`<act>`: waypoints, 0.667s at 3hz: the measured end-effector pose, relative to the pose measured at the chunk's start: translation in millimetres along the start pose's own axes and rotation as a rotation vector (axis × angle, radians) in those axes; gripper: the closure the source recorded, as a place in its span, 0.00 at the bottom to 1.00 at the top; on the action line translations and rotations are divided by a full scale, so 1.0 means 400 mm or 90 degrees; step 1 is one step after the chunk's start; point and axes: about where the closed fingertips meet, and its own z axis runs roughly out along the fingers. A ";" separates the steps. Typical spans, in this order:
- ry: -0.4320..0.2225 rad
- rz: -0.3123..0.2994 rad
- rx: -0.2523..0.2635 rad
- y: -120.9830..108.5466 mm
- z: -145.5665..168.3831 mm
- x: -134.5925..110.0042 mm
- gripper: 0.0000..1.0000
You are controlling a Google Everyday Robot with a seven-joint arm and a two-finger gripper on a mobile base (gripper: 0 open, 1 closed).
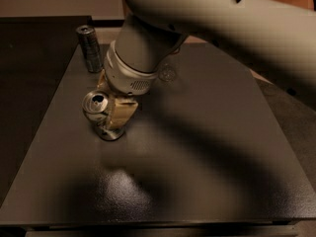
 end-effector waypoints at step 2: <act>0.162 -0.071 0.113 -0.056 -0.104 0.131 1.00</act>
Offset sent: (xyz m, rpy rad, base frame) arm 0.0591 -0.0852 0.0366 -0.2529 -0.4503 -0.0476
